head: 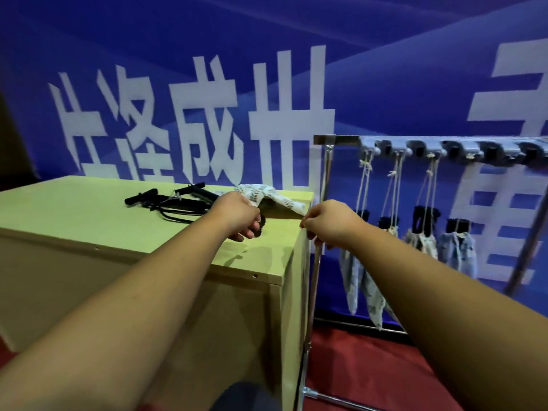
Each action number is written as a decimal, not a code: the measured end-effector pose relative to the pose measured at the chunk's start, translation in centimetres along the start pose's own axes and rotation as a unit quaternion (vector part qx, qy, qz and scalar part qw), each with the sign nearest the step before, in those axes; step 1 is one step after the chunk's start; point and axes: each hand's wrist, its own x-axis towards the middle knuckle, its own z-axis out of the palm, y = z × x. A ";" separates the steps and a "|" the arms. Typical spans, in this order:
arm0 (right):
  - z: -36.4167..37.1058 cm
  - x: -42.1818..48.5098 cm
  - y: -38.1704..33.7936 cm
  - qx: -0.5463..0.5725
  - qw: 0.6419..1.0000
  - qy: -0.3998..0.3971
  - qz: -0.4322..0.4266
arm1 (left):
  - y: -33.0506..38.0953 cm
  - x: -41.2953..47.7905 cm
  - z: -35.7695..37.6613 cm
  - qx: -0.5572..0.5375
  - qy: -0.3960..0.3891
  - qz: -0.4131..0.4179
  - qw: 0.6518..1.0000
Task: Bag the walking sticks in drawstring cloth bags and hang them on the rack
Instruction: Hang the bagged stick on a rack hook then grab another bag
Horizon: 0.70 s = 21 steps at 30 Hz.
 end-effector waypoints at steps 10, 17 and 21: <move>6.3 6.3 -1.4 0.002 1.000 -0.002 -0.007 | -4.6 5.2 -2.2 -0.043 0.049 -0.001 0.998; 9.6 9.6 -0.2 -0.061 0.997 -0.033 0.023 | -4.8 8.9 -1.4 0.060 0.096 0.096 0.989; 9.7 11.4 0.0 -0.089 0.993 -0.051 0.052 | -3.8 11.2 0.1 0.166 0.035 0.165 0.972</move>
